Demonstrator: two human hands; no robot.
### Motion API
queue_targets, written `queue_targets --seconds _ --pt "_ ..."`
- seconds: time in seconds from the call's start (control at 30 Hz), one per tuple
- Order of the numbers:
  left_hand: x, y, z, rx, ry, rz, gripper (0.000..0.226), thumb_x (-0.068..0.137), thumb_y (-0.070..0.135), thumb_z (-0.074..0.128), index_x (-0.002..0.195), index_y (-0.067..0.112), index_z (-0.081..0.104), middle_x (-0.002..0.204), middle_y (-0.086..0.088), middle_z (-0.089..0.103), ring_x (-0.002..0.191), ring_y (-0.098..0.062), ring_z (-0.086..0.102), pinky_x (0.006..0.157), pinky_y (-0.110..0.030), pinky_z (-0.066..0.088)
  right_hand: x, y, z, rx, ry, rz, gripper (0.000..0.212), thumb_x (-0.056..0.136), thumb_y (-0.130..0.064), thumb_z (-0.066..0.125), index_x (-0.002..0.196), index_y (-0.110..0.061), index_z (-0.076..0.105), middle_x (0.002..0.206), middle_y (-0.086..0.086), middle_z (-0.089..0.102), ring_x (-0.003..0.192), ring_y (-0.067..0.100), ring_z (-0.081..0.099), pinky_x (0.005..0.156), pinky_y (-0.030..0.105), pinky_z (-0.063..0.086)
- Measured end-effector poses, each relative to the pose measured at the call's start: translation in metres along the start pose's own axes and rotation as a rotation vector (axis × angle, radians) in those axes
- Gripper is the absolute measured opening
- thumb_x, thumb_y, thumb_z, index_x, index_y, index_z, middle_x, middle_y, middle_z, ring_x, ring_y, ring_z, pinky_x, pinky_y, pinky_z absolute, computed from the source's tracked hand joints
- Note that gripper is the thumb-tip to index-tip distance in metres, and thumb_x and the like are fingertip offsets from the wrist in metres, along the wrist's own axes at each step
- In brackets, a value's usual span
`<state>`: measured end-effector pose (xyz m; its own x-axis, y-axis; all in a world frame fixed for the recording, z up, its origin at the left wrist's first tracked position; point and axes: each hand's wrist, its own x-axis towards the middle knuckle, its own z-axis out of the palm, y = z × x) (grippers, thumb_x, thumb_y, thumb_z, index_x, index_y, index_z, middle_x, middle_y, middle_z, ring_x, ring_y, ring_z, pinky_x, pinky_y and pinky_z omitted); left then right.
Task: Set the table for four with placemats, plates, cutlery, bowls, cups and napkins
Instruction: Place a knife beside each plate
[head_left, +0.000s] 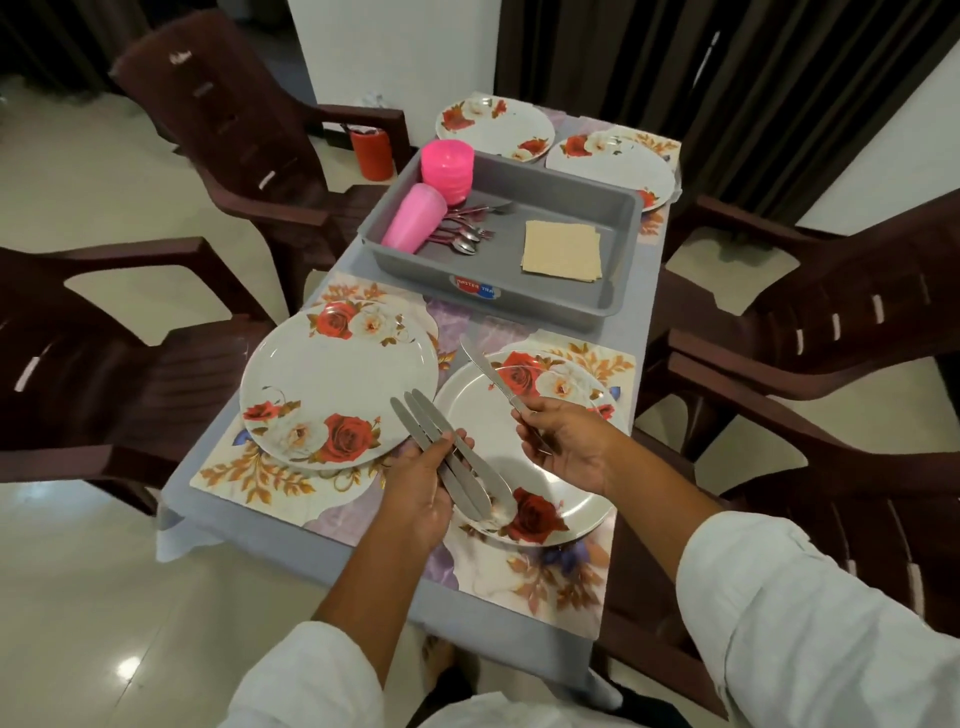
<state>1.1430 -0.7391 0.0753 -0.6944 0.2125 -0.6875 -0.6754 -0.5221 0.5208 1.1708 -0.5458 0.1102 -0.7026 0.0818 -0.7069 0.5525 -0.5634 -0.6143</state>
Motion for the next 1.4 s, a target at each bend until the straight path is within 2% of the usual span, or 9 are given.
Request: queue_targets --seconds 0.13,0.4,0.57,0.8,0.87,0.97,1.17,1.3,1.4 --pt "-0.005 -0.026 0.021 -0.017 0.038 0.014 0.028 0.094 0.004 0.066 0.122 -0.001 0.065 0.093 -0.011 0.076 0.084 -0.019 0.074 0.077 -0.032 0.057 0.01 -0.012 -0.03 -0.146 -0.02 -0.034 0.02 0.097 -0.003 0.063 0.115 -0.011 0.07 0.104 0.008 0.075 0.094 0.017 0.069 0.086 0.031 0.055" --pt "-0.021 -0.085 0.07 -0.057 0.202 0.112 0.02 0.097 0.005 0.063 0.116 0.0 0.065 0.091 -0.011 0.076 0.081 -0.017 0.074 0.078 -0.033 0.056 0.039 -0.052 -0.102 -0.505 -0.087 -0.057 0.015 0.097 -0.001 0.061 0.105 -0.012 0.067 0.103 0.012 0.072 0.093 0.018 0.068 0.083 0.032 0.057" --pt "-0.027 -0.114 0.085 -0.042 0.261 0.102 0.024 0.096 0.01 0.064 0.12 0.003 0.066 0.094 -0.009 0.076 0.081 -0.017 0.075 0.073 -0.036 0.058 0.049 -0.053 -0.131 -0.693 -0.1 -0.122 0.021 0.096 0.001 0.056 0.115 -0.006 0.065 0.082 0.007 0.067 0.064 0.012 0.057 0.055 0.022 0.047" --pt "-0.035 -0.126 0.091 -0.048 0.301 0.152 0.015 0.096 0.008 0.064 0.11 0.003 0.068 0.088 -0.008 0.077 0.078 -0.015 0.075 0.078 -0.036 0.057 0.061 -0.052 -0.142 -0.904 -0.002 -0.303 0.008 0.093 -0.026 0.067 0.1 -0.028 0.07 0.099 -0.006 0.074 0.093 0.017 0.069 0.085 0.037 0.059" --pt "-0.031 -0.127 0.089 -0.066 0.297 0.156 0.014 0.096 0.008 0.065 0.109 0.004 0.069 0.091 -0.009 0.077 0.081 -0.016 0.075 0.085 -0.039 0.057 0.063 -0.058 -0.14 -0.965 0.043 -0.363 0.01 0.093 -0.029 0.069 0.103 -0.028 0.071 0.096 -0.005 0.073 0.087 0.016 0.072 0.083 0.036 0.061" --pt "-0.026 -0.128 0.091 -0.1 0.284 0.148 0.015 0.095 0.006 0.066 0.109 0.004 0.07 0.093 -0.011 0.076 0.083 -0.019 0.074 0.091 -0.042 0.056 0.063 -0.07 -0.138 -1.06 0.112 -0.451 0.013 0.095 -0.027 0.068 0.107 -0.022 0.073 0.092 -0.004 0.073 0.071 0.008 0.068 0.063 0.02 0.053" --pt "-0.006 -0.125 0.098 -0.15 0.235 0.123 0.011 0.095 0.003 0.064 0.105 0.004 0.068 0.089 -0.01 0.074 0.08 -0.019 0.075 0.079 -0.035 0.057 0.074 -0.096 -0.136 -1.227 0.229 -0.563 0.024 0.097 -0.025 0.067 0.117 -0.014 0.074 0.114 0.004 0.073 0.102 0.019 0.067 0.078 0.022 0.045" --pt "0.008 -0.12 0.101 -0.163 0.197 0.096 0.009 0.096 0.005 0.062 0.103 0.006 0.069 0.087 -0.008 0.075 0.08 -0.018 0.075 0.069 -0.031 0.059 0.088 -0.107 -0.137 -1.255 0.285 -0.571 0.021 0.096 -0.024 0.068 0.113 -0.015 0.075 0.11 0.004 0.074 0.1 0.02 0.068 0.077 0.022 0.047" --pt "0.017 -0.117 0.101 -0.149 0.18 0.088 0.016 0.097 0.008 0.063 0.112 0.006 0.068 0.092 -0.008 0.074 0.085 -0.018 0.074 0.077 -0.034 0.058 0.099 -0.11 -0.139 -1.283 0.301 -0.555 0.025 0.095 -0.025 0.068 0.117 -0.015 0.074 0.112 0.005 0.073 0.1 0.02 0.068 0.076 0.023 0.048"
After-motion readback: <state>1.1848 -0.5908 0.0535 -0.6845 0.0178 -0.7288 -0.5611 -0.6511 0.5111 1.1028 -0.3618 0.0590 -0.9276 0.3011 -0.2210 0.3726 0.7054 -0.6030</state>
